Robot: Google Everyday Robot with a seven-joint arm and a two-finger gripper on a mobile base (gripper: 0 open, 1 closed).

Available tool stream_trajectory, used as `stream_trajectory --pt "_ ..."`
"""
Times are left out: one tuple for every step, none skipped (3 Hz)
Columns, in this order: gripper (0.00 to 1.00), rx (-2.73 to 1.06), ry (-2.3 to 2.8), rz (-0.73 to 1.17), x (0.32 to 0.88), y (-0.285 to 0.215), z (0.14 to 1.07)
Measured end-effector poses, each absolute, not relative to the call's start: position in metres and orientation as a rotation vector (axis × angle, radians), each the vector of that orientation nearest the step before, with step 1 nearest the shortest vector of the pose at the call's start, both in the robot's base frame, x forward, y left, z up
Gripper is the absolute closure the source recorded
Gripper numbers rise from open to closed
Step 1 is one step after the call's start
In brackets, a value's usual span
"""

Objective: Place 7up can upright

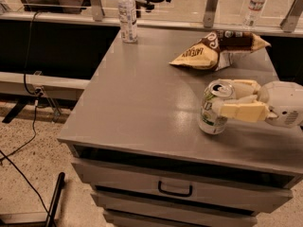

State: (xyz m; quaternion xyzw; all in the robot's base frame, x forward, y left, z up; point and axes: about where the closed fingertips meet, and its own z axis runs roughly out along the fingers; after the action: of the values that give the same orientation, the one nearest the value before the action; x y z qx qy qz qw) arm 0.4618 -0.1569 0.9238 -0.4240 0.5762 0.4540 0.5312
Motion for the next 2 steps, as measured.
stream_trajectory --pt "0.20 -1.020 1.355 1.008 0.4573 -0.1596 0.9094" --pt "0.00 -1.024 1.339 0.986 0.4561 -0.1622 0.9060"
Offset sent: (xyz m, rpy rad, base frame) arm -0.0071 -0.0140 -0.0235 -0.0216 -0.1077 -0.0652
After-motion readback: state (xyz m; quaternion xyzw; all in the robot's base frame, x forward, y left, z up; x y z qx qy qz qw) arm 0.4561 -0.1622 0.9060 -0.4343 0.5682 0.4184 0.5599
